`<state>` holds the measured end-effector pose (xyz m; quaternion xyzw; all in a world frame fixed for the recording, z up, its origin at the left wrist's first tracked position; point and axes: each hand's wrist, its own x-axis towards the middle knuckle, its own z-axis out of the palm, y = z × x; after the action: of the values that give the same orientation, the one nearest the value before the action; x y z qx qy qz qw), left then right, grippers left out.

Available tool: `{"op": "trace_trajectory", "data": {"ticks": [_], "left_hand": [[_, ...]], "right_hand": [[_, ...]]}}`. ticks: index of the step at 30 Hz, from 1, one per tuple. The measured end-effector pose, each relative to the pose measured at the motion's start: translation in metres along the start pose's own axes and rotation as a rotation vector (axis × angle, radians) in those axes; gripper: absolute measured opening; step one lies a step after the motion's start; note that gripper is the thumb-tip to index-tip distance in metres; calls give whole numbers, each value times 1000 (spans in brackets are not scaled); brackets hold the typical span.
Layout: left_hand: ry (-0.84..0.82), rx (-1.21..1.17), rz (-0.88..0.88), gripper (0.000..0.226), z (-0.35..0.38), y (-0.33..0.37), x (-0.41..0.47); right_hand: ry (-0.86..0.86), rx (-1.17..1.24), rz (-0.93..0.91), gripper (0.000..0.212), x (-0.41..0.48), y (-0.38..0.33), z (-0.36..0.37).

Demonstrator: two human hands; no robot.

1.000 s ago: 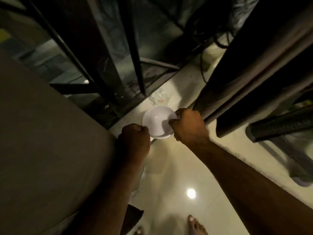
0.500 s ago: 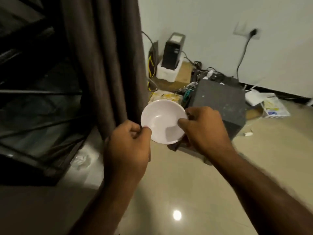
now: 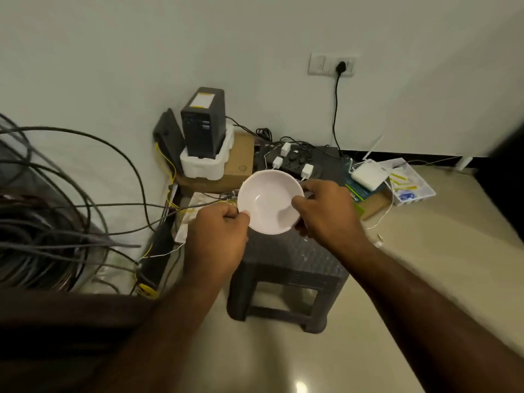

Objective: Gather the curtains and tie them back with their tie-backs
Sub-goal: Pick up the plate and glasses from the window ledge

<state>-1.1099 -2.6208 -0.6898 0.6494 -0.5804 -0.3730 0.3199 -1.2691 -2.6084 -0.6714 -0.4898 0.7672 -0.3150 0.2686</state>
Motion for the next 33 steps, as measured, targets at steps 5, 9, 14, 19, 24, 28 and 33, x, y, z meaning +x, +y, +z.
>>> {"op": "trace_trajectory", "data": {"ticks": [5, 9, 14, 19, 24, 28, 33], "left_hand": [[-18, 104, -17, 21, 76, -27, 87], [-50, 186, -106, 25, 112, -56, 137], [-73, 244, -178, 26, 135, -80, 165], [-48, 258, -199, 31, 143, -85, 181], [-65, 250, -215, 32, 143, -86, 185], [-60, 189, -221, 39, 134, -85, 178], [45, 137, -142, 23, 103, -69, 156]], "right_hand": [[-73, -39, 36, 37, 98, 55, 36], [-153, -76, 88, 37, 148, 88, 73], [-238, -131, 138, 36, 185, 106, 98], [-246, -153, 146, 37, 203, 110, 109], [-276, -180, 176, 42, 208, 106, 109], [-162, -329, 122, 54, 194, 95, 99], [43, -260, -14, 51, 165, 53, 86]]}}
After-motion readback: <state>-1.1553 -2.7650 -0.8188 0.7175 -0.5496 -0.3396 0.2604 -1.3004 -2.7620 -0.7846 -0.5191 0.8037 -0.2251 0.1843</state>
